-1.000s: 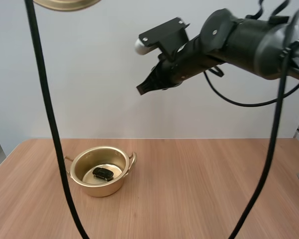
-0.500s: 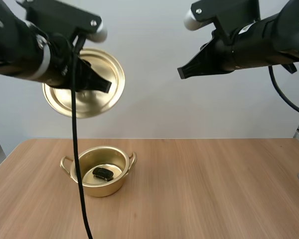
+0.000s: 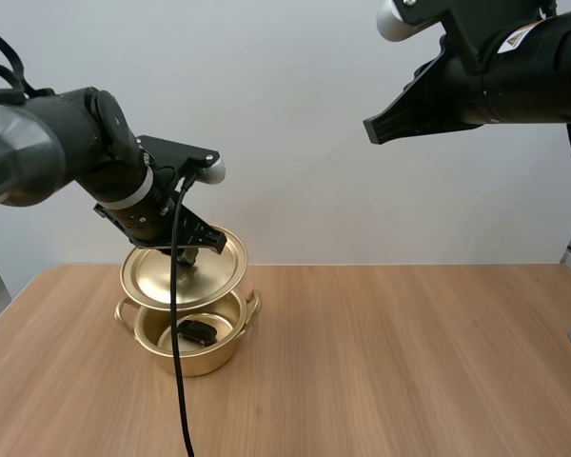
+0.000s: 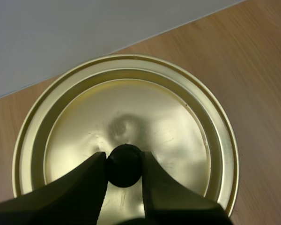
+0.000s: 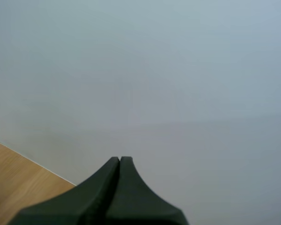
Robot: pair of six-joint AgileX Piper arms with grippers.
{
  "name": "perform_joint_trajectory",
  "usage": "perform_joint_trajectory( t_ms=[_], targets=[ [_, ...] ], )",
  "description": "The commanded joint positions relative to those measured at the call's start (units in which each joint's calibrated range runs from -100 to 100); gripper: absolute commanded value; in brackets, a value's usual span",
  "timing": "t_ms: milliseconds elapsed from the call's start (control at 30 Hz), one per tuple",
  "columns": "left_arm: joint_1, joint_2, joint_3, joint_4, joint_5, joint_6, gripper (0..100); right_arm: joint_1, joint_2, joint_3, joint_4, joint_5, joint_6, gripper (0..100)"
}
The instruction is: Open the pot, put the car inside, and close it
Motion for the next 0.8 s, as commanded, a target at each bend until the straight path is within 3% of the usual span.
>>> perform_joint_trajectory(
  t_ms=[0,333,767],
  targets=[
    [-0.01,3.5,0.03,0.06,0.26,-0.01,0,0.0,-0.04,0.05,-0.05,-0.07,0.02,0],
    [-0.01,10.9,0.18,0.2,-1.65,0.09,0,0.0,-0.04,0.05,-0.17,-0.07,0.01,0],
    [-0.01,11.21,9.99,0.54,-17.34,1.45,0,0.0,-0.04,0.05,-0.26,-0.07,-0.09,0]
  ],
)
